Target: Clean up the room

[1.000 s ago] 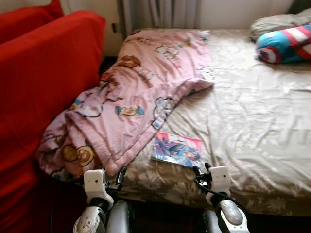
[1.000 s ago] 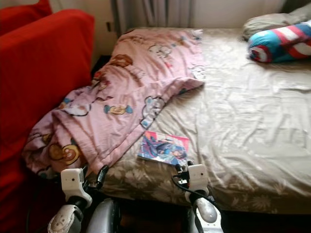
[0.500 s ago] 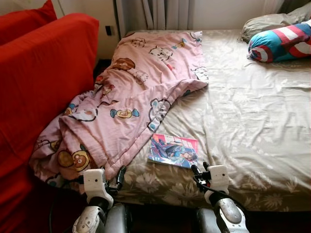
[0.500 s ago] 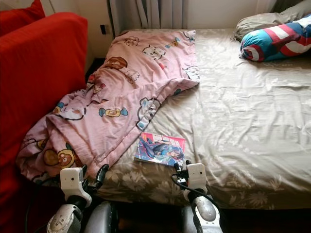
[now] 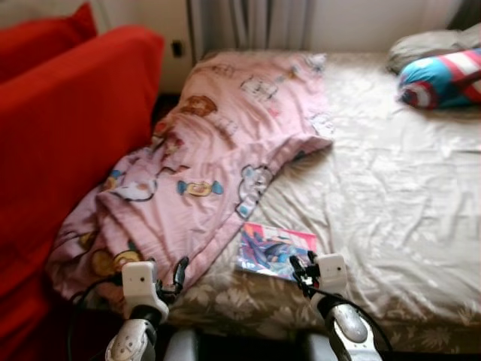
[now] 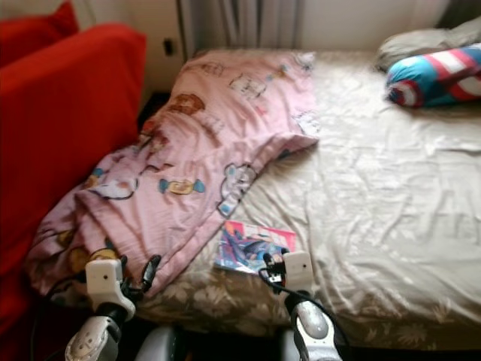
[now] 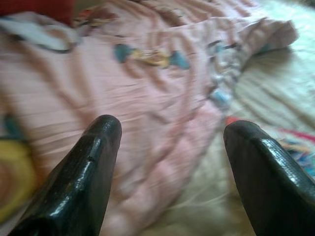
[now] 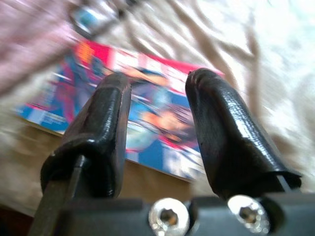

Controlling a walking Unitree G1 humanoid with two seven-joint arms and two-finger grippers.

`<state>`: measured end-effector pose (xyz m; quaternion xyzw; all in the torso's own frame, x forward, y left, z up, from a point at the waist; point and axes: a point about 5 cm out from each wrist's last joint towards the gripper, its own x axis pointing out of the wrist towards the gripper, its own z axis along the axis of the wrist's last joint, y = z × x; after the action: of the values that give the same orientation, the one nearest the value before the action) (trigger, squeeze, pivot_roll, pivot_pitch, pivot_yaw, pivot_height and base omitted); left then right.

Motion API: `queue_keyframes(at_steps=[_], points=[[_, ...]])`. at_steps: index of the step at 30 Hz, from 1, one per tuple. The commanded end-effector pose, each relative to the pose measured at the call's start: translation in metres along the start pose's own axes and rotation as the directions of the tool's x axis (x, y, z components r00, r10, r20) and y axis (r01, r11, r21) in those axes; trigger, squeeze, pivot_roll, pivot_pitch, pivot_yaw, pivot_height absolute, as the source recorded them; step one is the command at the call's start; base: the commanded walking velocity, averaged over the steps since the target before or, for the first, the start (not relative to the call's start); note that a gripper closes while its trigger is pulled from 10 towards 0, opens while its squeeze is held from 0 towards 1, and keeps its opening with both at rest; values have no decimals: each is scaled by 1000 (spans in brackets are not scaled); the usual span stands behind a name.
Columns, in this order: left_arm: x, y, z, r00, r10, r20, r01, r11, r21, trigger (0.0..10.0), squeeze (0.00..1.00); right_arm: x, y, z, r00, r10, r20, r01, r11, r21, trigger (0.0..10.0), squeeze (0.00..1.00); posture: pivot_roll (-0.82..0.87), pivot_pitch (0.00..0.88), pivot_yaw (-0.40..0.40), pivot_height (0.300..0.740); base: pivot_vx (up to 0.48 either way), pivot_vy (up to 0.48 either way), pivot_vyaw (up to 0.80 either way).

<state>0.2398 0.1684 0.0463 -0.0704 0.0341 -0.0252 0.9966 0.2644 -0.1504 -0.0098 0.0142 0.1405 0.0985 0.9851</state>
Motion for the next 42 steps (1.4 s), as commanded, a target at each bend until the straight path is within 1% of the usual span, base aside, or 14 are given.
queue_keyframes(at_steps=[1,5,6,12,15,19,20,21,22,23,25,26,37,42], points=[[-3,4,-2,1000,11,-24,-11,1000,8,10000,0,0,4,-3,1000,8,-22,-8,1000,11,10000,0,-67,132,31,606,0,0,0],[-3,3,-1,1000,8,-20,-8,1000,9,10000,0,2,3,-5,999,-5,-49,6,1000,20,10000,0,-63,141,33,606,0,0,0],[-1,4,0,1000,6,-21,-6,1000,10,10000,0,4,1,-5,997,-24,-69,28,998,57,10000,0,-59,144,34,606,0,0,0],[1,6,-1,1000,4,-27,-4,1000,12,10000,0,7,-4,-4,992,-56,-112,68,991,111,10000,0,-46,160,36,606,0,0,0],[0,7,-3,999,-2,-32,3,1000,23,10000,0,8,-10,-4,984,-117,-136,140,975,173,10000,0,-26,183,39,606,0,0,0],[-2,9,-2,999,-4,-33,5,1000,31,10000,0,12,-15,2,978,-167,-127,195,948,253,10000,0,-6,207,43,606,0,0,0],[-2,9,-2,999,-4,-33,5,999,32,10000,0,13,-16,3,977,-172,-126,201,943,266,10000,463,-6,207,43,606,0,0,0],[-5,10,-2,999,-1,-36,2,999,37,10000,0,16,-18,8,973,-198,-115,224,926,303,10000,918,8,230,48,606,0,0,0],[-7,11,-3,999,1,-38,1,999,39,10000,0,17,-19,9,972,-207,-112,232,920,316,10000,902,9,234,49,606,0,0,0],[-8,11,-3,999,2,-39,0,999,40,10000,0,17,-20,10,971,-212,-109,236,916,324,10000,847,11,237,50,606,0,0,0],[-10,12,-3,999,2,-42,0,999,43,10000,0,17,-20,11,971,-215,-107,239,913,330,10000,847,15,246,54,606,0,0,0],[-12,12,-3,999,2,-47,1,999,47,10000,0,19,-20,13,971,-215,-104,238,911,336,10000,0,20,255,57,606,0,0,0],[-42,20,-3,996,13,-91,-6,997,80,10000,0,27,-15,30,985,-174,-9,162,897,411,10000,0,75,321,88,606,0,0,0],[-47,22,-3,994,14,-106,-5,996,87,10000,0,29,-14,34,987,-163,10,143,892,429,10000,0,82,331,94,606,0,0,0]])
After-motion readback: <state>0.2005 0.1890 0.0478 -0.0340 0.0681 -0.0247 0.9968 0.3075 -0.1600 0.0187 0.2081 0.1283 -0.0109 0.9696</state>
